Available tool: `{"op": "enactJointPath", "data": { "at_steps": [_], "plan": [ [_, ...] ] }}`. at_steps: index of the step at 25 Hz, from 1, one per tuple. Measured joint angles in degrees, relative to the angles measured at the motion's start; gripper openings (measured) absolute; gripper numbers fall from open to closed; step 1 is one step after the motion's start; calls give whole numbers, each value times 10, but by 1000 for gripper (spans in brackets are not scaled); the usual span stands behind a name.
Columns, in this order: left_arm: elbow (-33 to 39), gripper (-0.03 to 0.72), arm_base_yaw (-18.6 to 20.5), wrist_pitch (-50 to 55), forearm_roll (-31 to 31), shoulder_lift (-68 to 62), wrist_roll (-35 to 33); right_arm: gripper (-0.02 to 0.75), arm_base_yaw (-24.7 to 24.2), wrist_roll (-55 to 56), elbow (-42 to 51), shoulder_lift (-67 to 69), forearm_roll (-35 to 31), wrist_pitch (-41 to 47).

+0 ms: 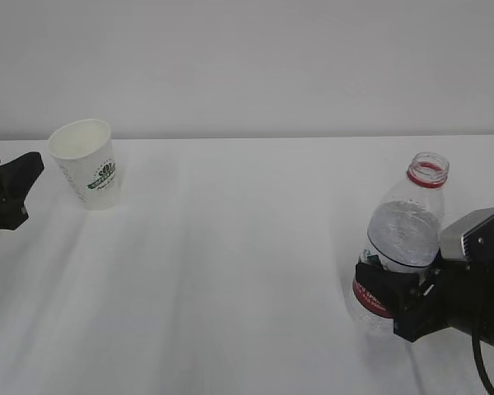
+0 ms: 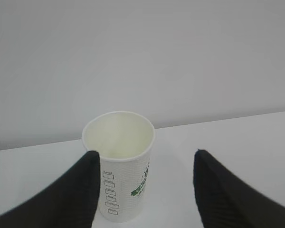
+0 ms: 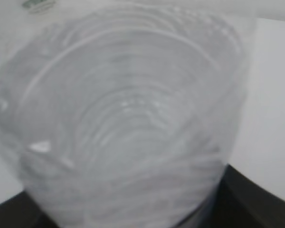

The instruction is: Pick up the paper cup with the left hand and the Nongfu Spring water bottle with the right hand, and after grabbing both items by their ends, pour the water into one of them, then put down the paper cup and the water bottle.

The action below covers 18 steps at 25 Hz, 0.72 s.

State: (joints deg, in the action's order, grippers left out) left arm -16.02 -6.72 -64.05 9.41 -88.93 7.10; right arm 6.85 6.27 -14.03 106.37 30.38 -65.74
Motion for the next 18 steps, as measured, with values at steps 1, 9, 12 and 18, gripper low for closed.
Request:
{"op": "enactJointPath", "data": {
  "at_steps": [1, 9, 12, 18],
  "plan": [
    [0, 451, 0, 0, 0, 0, 0, 499, 0, 0, 0, 0, 0, 0],
    [0, 451, 0, 0, 0, 0, 0, 496, 0, 0, 0, 7, -13, -10],
    [0, 451, 0, 0, 0, 0, 0, 496, 0, 0, 0, 8, -19, -11],
    [0, 451, 0, 0, -1, 0, 0, 496, 0, 1, 0, 8, -41, -12]
  ]
}}
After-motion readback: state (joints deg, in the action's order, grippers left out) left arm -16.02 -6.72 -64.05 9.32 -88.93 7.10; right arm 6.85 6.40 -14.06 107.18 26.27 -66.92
